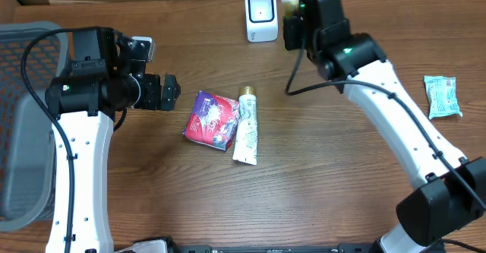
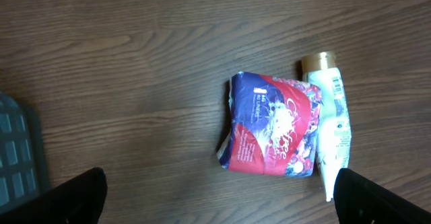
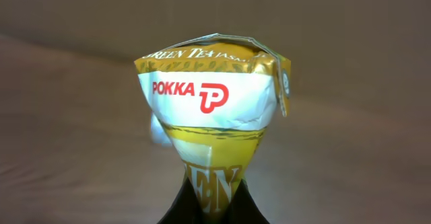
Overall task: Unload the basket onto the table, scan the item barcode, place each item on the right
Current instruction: 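Hold the carton's barcode side in front of the white scanner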
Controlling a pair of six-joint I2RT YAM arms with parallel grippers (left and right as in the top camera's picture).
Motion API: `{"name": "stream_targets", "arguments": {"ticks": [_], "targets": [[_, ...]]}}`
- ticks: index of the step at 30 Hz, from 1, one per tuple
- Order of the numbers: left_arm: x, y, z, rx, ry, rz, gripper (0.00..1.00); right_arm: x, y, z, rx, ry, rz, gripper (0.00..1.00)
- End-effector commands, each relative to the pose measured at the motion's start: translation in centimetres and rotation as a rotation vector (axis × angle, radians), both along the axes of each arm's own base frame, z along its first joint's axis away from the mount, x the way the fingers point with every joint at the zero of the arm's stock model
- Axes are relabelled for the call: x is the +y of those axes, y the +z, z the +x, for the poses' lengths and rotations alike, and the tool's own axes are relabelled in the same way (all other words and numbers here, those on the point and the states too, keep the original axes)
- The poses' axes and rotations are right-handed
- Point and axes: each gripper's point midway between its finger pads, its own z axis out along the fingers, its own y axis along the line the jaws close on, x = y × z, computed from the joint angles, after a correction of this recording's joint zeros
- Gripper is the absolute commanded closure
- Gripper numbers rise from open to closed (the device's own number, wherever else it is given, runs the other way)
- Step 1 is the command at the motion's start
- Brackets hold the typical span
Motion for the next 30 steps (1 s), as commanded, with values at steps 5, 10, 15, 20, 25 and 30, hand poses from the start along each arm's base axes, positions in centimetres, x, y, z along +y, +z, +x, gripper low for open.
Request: {"name": "stream_targets", "arguments": {"ticks": [5, 10, 15, 20, 25, 30], "targets": [[-0.3, 0.1, 0.1, -0.009, -0.026, 0.002, 0.0, -1.3, 2.0, 4.2, -0.223, -0.065, -0.405, 0.96], [-0.3, 0.1, 0.1, -0.009, -0.026, 0.002, 0.0, 0.6, 1.6, 7.3, -0.347, 0.023, -0.583, 0.96], [-0.3, 0.1, 0.1, -0.009, -0.026, 0.002, 0.01, 2.9, -0.3, 9.9, -0.454, 0.121, -0.754, 0.96], [-0.3, 0.1, 0.1, -0.009, -0.026, 0.002, 0.0, 4.8, -3.9, 11.4, -0.498, 0.214, -0.85, 0.96], [-0.3, 0.1, 0.1, -0.009, -0.026, 0.002, 0.0, 6.6, -6.9, 12.0, -0.522, 0.303, -0.947, 0.96], [-0.3, 0.1, 0.1, -0.008, -0.026, 0.002, 0.01, 8.5, -7.3, 11.8, -0.581, 0.391, -0.979, 0.96]]}}
